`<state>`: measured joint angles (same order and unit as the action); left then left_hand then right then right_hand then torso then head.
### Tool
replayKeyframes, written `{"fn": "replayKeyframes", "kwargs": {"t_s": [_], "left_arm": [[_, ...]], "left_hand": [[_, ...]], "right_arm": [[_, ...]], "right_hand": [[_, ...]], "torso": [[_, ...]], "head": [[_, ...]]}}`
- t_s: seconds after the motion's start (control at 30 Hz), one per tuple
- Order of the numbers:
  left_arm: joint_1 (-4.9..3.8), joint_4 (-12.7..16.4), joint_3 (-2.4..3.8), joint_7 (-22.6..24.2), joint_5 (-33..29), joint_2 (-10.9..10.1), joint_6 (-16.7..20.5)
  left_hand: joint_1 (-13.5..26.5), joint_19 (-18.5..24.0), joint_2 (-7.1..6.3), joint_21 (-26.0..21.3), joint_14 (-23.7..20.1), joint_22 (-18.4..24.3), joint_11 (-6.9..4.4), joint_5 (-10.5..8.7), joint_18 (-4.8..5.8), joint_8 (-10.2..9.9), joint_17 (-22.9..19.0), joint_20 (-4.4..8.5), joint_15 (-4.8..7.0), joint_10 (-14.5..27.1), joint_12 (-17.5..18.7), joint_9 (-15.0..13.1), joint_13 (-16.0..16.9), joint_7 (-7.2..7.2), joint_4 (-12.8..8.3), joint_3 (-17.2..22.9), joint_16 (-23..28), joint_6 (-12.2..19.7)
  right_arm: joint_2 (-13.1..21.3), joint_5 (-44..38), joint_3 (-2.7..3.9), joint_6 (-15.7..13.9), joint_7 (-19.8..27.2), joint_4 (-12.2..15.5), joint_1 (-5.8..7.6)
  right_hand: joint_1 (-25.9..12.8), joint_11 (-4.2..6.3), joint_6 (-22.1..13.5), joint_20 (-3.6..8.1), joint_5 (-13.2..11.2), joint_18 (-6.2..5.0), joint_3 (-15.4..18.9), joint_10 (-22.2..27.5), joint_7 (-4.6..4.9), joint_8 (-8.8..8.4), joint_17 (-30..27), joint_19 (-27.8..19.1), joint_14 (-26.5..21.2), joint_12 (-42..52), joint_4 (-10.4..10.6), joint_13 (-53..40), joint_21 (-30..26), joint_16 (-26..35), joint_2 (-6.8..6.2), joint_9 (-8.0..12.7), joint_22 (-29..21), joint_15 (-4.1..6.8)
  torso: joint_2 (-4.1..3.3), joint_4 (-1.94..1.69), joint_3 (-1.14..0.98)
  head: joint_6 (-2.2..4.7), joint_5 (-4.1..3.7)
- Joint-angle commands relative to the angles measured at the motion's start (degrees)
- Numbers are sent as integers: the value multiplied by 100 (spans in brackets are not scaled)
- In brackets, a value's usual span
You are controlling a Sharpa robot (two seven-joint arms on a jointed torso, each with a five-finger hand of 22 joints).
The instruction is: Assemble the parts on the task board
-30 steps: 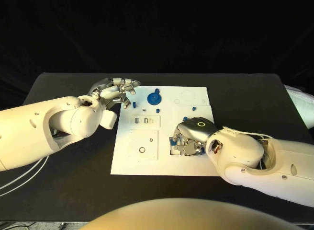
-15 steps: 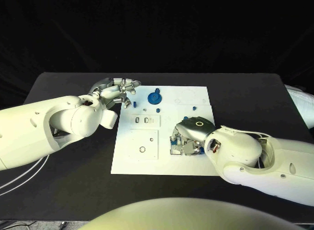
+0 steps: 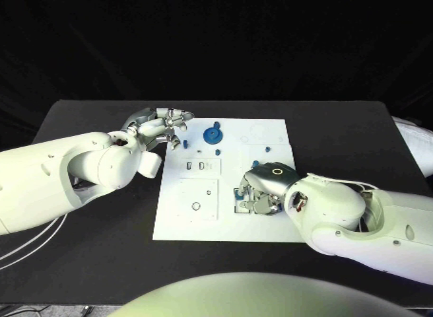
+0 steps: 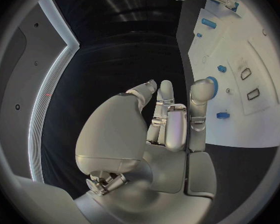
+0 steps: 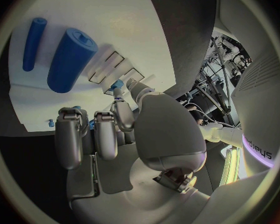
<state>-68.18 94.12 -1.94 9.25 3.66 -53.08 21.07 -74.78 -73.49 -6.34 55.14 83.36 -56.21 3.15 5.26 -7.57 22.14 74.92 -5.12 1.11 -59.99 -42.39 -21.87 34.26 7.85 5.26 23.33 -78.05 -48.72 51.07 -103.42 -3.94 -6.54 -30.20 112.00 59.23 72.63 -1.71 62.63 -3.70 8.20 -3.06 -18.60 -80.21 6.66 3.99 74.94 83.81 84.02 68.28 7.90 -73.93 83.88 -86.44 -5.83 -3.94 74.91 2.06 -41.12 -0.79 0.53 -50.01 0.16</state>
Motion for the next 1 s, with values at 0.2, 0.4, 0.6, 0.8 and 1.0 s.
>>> {"fn": "replayKeyframes", "kwargs": {"t_s": [0.2,0.4,0.6,0.8,1.0], "left_arm": [[4,-10,4,5,46,8,-97],[5,-15,4,3,47,5,-94],[5,-23,3,3,47,5,-91],[7,-31,3,3,47,10,-98],[10,-35,3,-3,49,16,-112]], "left_hand": [[-57,23,16,-27,6,16,12,-3,-61,-27,153,-9,-30,37,11,10,-10,34,-4,-23,32,13],[-57,23,16,-27,6,16,12,-3,-61,-27,153,-9,-30,37,11,10,-10,34,-4,-23,32,13],[-57,23,16,-27,6,16,12,-3,-61,-27,153,-9,-30,37,11,10,-10,34,-4,-23,32,13],[-64,20,21,-25,5,14,12,-3,-61,-27,149,-9,-30,37,8,16,-16,34,-9,-27,34,12],[-64,20,21,-25,5,14,12,-3,-61,-27,149,-9,-30,37,8,16,-16,34,-9,-27,34,12]], "right_arm": [[80,48,-58,-25,-84,70,-67],[131,-62,-56,-328,-73,117,-67],[175,-135,-54,-530,-71,169,-67],[244,-205,-46,-618,-117,251,-62],[278,-290,-37,-512,-229,264,-48]], "right_hand": [[127,13,99,-1,102,39,-89,-6,-15,16,899,40,474,-8,-47,-11,33,-28,-17,5,236,39],[153,17,106,4,127,39,-117,-8,-18,9,897,39,473,-7,-64,-13,32,-26,-25,9,234,43],[156,17,105,5,128,38,-120,-7,-17,7,903,37,475,-9,-66,-12,30,-30,-29,9,231,44],[156,17,105,5,128,39,-121,-9,-17,7,904,38,475,-5,-67,-15,31,-30,-30,10,233,44],[135,12,100,7,117,41,-119,-4,-9,-4,896,42,473,-19,-56,-6,35,-25,-64,14,241,43]], "torso": [[0,-4,5],[-2,-4,6],[0,-3,5],[3,-1,5],[0,-2,6]], "head": [[1,-8],[1,-7],[1,-9],[6,-16],[11,-26]]}}
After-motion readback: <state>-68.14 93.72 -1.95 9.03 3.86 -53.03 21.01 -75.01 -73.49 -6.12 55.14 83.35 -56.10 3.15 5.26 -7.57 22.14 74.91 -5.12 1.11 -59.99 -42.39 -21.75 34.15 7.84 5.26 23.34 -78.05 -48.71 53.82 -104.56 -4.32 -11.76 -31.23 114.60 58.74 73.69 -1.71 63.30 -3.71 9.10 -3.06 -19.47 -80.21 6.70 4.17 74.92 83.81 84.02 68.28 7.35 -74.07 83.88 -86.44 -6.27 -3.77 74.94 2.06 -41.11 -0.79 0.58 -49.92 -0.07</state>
